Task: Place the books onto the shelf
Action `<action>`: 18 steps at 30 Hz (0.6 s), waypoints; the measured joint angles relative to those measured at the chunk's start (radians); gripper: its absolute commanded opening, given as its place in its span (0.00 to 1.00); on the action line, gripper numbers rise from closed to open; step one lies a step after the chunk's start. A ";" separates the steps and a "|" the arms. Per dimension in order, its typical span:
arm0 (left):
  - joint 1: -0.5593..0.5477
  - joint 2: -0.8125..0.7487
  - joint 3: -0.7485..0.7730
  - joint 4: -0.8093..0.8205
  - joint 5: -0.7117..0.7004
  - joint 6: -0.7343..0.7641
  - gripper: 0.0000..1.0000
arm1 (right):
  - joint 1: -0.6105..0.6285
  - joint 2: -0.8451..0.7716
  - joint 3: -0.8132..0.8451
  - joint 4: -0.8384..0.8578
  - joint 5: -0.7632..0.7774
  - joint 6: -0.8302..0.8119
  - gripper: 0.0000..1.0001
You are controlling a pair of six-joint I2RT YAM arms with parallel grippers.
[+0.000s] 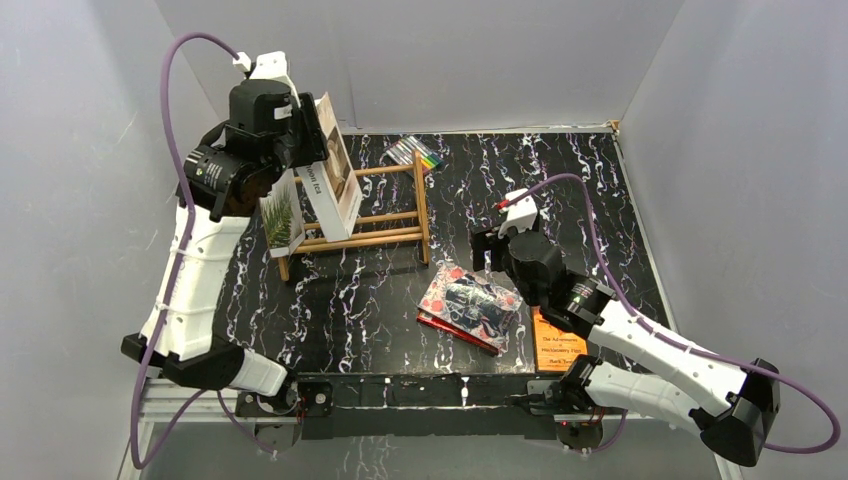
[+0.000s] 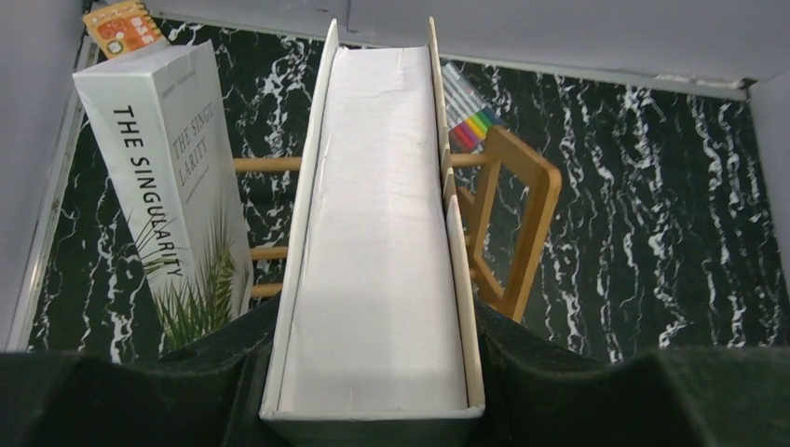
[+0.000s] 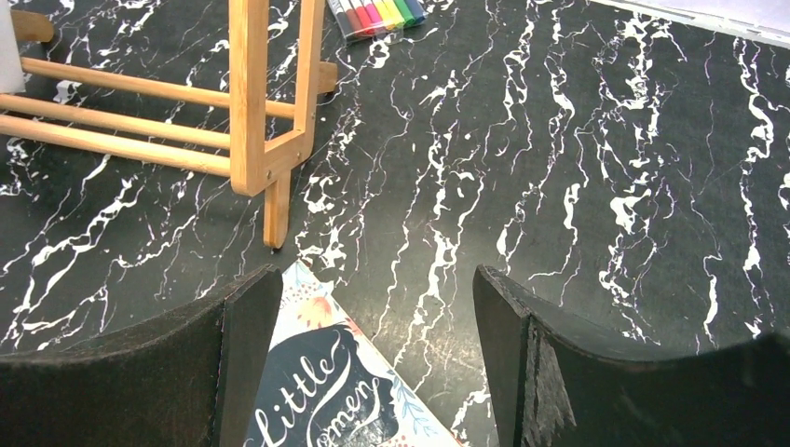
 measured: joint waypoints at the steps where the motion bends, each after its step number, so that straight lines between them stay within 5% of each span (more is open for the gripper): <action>1: 0.000 0.001 -0.006 -0.008 -0.001 0.007 0.30 | 0.000 0.000 0.000 -0.001 -0.001 0.005 0.84; 18: 0.054 0.095 -0.143 -0.016 -0.064 0.104 0.31 | -0.001 0.000 -0.032 -0.005 -0.023 0.040 0.84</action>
